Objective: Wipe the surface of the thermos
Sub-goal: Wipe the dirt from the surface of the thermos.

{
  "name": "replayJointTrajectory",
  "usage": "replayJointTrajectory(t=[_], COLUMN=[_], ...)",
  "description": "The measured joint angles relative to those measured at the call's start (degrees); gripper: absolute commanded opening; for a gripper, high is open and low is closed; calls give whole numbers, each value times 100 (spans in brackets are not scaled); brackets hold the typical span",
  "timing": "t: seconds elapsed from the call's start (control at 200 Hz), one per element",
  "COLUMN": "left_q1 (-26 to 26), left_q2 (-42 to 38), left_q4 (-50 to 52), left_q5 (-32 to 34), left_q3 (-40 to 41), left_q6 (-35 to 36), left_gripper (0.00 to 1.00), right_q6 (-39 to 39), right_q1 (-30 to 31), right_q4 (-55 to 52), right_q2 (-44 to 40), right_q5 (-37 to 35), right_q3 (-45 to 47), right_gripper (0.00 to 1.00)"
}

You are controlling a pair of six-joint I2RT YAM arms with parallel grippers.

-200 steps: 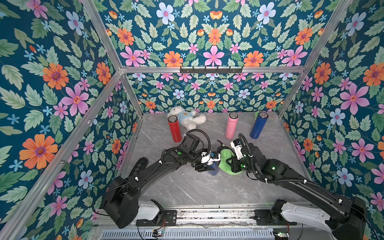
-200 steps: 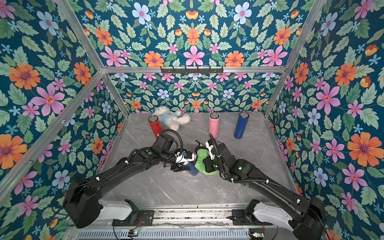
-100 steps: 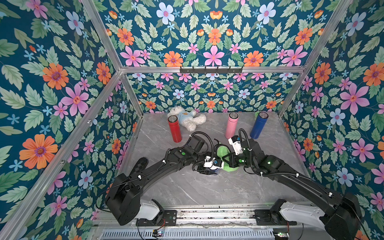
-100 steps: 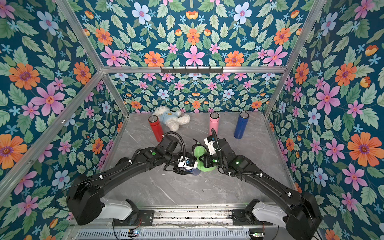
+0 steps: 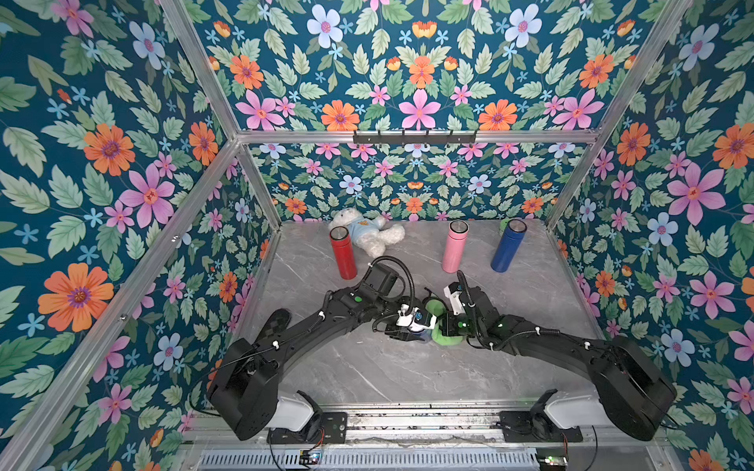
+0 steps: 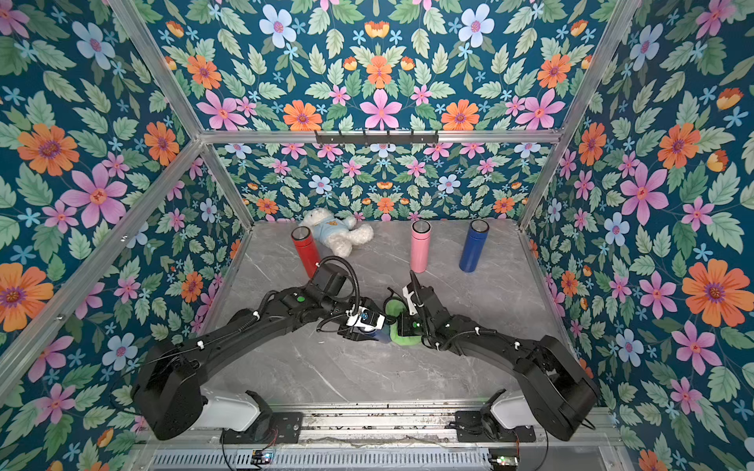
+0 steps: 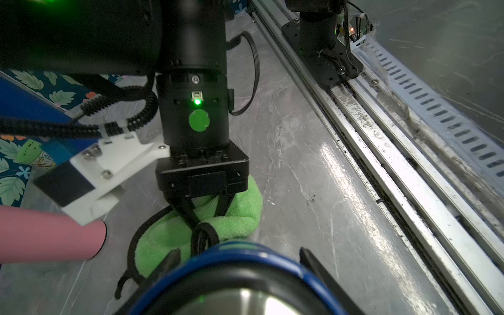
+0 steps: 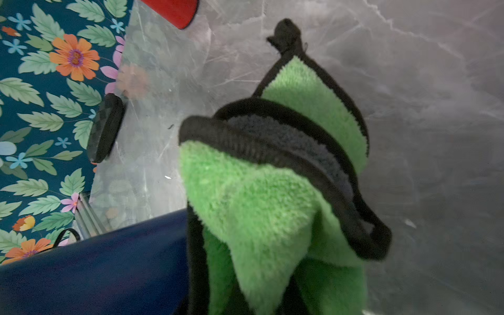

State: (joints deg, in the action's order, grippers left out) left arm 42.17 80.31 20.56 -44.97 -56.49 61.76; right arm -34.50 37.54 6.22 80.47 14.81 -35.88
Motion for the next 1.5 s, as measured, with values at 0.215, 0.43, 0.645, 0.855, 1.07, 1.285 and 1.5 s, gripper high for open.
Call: replayJointTrajectory(t=[0.215, 0.43, 0.645, 0.855, 1.07, 1.285, 1.5], left_q1=[-4, 15, 26, 31, 31, 37, 57], left_q2=[-33, 74, 118, 118, 61, 61, 133], left_q4=[-103, -129, -39, 271, 369, 321, 212], left_q5=[4, 4, 15, -33, -4, 20, 17], left_q3=[46, -31, -120, -216, -223, -199, -210], left_q6=[-35, 11, 52, 2, -24, 11, 31], left_gripper=[0, 0, 0, 0, 0, 0, 0], right_q6=[114, 476, 485, 323, 343, 474, 426], right_q1=[-240, -249, -275, -299, -297, -262, -269], right_q4=[-326, -719, -234, 855, 780, 192, 411], right_q2=[-186, -638, -76, 870, 1040, 407, 813], right_q5=[494, 1034, 1158, 898, 925, 1539, 1998], right_q3=[-286, -1108, -909, -391, -542, -1222, -1384], right_gripper=[0, 0, 0, 0, 0, 0, 0])
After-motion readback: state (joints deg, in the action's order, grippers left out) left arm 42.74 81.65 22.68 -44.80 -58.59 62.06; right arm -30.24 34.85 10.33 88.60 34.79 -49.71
